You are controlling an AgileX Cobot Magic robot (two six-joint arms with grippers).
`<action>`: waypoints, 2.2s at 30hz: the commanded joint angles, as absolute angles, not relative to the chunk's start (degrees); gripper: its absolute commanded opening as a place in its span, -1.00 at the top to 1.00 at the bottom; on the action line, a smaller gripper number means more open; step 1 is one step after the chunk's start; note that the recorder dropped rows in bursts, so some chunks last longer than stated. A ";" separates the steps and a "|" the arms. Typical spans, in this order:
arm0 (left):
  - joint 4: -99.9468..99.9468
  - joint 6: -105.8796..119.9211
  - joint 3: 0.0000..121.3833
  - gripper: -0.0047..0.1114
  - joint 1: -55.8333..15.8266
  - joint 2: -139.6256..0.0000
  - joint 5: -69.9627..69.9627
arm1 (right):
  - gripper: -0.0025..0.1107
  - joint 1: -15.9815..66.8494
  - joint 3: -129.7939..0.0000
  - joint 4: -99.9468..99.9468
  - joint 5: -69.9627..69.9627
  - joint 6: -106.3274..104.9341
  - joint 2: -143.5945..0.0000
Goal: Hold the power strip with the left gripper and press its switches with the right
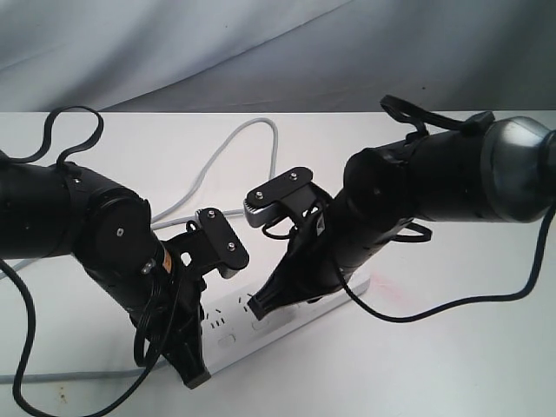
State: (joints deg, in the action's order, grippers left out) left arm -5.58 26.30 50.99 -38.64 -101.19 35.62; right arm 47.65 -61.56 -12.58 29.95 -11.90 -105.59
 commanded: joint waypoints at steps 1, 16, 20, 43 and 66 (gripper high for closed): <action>-5.23 25.67 50.83 0.92 -38.90 -101.48 36.08 | 0.96 47.99 -61.41 -13.72 29.14 -13.71 -105.55; -5.23 25.70 50.83 0.92 -38.90 -101.48 36.20 | 0.96 47.99 -61.41 -14.22 28.72 -13.28 -111.59; -5.23 25.70 50.83 0.92 -38.90 -101.48 36.20 | 0.96 47.99 -61.41 -14.26 28.90 -13.28 -112.92; -5.41 25.64 50.83 0.92 -38.90 -101.48 35.96 | 0.96 47.99 -61.41 -7.17 30.38 -7.03 -112.92; -5.41 25.54 50.83 0.92 -38.90 -101.48 35.96 | 0.96 47.99 -59.75 -7.69 33.15 -5.73 -117.08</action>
State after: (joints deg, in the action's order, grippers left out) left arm -5.58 26.06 50.99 -38.64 -101.19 35.62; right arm 47.92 -62.35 -9.52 30.09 -6.02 -111.68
